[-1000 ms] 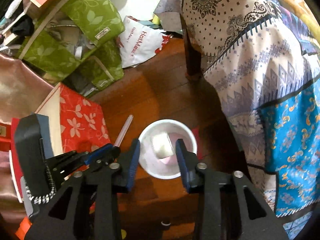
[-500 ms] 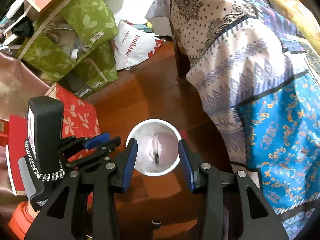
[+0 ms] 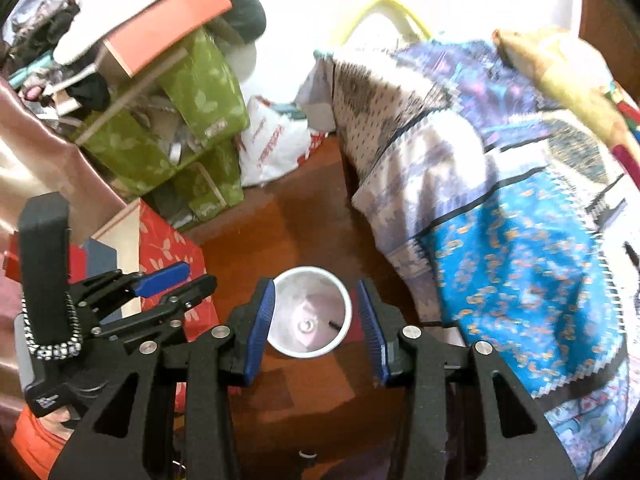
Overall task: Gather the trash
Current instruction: 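Move both open tools back to the items on the mat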
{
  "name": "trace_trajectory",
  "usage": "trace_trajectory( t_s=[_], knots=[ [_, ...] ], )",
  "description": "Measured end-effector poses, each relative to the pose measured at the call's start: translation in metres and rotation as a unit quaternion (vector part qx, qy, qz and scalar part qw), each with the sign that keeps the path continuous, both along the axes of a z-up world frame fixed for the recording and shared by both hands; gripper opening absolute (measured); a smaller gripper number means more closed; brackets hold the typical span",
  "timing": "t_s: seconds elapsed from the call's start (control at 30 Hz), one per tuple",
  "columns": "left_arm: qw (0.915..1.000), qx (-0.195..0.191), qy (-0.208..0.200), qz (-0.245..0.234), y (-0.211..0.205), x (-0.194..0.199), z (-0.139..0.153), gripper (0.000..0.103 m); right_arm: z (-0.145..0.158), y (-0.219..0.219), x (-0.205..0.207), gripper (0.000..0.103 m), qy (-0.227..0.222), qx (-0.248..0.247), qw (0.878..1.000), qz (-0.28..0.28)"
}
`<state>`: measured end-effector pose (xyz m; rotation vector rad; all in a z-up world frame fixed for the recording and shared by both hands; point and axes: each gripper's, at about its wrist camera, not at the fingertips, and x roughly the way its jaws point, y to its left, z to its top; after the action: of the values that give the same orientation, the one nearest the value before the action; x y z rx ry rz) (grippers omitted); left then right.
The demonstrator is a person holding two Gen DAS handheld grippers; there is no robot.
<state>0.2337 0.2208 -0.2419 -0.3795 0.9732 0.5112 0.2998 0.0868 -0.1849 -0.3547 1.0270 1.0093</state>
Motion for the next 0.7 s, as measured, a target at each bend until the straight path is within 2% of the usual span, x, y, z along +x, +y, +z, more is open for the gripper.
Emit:
trace_trajectory(
  t_s=[0.37, 0.53, 0.7],
  knots=[
    [0.9949, 0.047, -0.072, -0.053, -0.082, 0.017, 0.085, 0.039, 0.069, -0.086, 0.002, 0.039, -0.058, 0.065, 0.994, -0.060],
    [0.9891, 0.056, -0.100, -0.093, -0.127, 0.041, 0.108, 0.044, 0.087, -0.136, 0.013, 0.041, -0.072, 0.086, 0.989, -0.099],
    [0.9819, 0.061, -0.112, -0.141, -0.175, 0.077, 0.115, 0.047, 0.096, -0.191, 0.035, 0.046, -0.093, 0.089, 0.979, -0.157]
  ],
)
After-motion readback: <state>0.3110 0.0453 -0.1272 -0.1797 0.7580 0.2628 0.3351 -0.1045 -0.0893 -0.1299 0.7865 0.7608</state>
